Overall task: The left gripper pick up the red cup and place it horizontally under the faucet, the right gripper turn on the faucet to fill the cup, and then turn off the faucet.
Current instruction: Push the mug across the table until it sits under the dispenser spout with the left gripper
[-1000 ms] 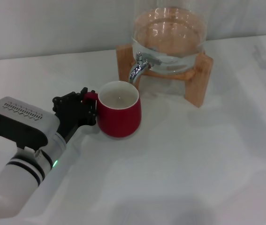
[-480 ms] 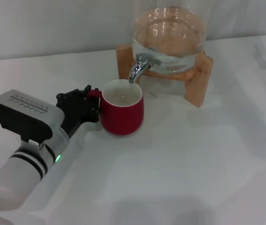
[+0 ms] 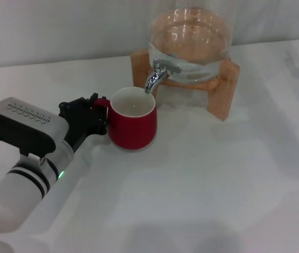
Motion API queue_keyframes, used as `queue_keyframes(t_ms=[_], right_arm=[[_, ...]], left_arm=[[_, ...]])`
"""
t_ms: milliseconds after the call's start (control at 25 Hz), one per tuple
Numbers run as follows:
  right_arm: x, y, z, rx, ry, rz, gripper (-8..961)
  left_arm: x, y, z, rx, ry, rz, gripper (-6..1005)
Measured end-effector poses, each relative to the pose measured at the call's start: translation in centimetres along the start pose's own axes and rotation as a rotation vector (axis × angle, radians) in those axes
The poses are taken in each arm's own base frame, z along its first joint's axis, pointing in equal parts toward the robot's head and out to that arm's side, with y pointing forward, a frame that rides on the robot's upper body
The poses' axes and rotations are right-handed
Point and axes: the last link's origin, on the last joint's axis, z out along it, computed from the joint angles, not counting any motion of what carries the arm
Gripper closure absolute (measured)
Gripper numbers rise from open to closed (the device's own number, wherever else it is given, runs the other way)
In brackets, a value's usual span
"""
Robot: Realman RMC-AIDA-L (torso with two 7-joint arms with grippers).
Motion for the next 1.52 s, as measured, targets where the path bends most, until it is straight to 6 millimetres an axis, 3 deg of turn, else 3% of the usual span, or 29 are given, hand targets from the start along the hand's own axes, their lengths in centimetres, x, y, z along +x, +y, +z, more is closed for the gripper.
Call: queue_keyframes(t_ms=[1520], right_arm=[[0.38,0.31,-0.24,-0.001,0.015,0.01,251]], left_arm=[[0.74,-0.27,0.91,-0.006,-0.01,0.061,874]])
